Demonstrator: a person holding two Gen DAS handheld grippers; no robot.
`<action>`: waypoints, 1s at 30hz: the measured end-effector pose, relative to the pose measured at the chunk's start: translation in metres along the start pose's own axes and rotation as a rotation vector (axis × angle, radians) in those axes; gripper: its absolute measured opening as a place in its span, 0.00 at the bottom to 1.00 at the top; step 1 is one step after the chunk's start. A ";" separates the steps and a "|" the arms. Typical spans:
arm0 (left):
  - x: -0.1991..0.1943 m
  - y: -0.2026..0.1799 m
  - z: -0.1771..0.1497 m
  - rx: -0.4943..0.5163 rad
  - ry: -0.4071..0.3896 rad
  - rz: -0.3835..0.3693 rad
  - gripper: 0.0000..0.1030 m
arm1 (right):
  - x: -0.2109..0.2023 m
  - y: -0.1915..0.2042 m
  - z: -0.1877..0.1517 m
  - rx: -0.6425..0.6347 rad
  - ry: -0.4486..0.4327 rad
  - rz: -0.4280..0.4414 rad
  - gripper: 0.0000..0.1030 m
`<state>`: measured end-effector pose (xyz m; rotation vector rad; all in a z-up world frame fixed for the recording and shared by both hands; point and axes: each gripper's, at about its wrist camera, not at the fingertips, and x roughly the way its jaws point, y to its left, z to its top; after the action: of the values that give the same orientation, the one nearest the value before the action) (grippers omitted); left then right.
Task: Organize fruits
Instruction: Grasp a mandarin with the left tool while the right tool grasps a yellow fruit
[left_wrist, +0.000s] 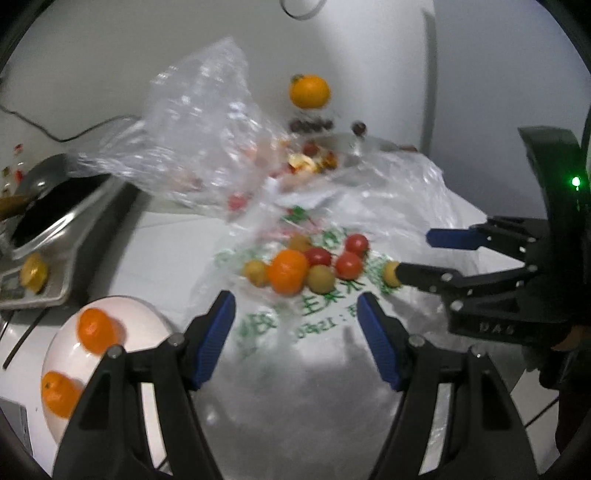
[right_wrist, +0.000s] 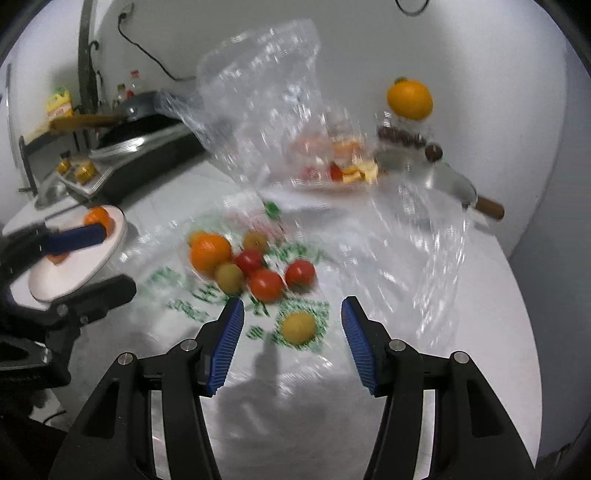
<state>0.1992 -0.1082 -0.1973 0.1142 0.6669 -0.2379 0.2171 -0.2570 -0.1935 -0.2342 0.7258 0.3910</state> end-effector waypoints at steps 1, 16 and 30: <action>0.005 -0.002 0.002 0.011 0.012 0.008 0.68 | 0.003 -0.002 -0.001 0.003 0.010 0.011 0.57; 0.054 0.001 0.027 0.073 0.069 0.005 0.62 | 0.026 -0.007 0.001 -0.022 0.057 0.144 0.43; 0.081 0.009 0.035 0.106 0.106 -0.003 0.37 | 0.040 -0.016 0.004 0.017 0.102 0.148 0.28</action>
<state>0.2838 -0.1204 -0.2203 0.2284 0.7603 -0.2709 0.2538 -0.2596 -0.2170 -0.1853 0.8499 0.5164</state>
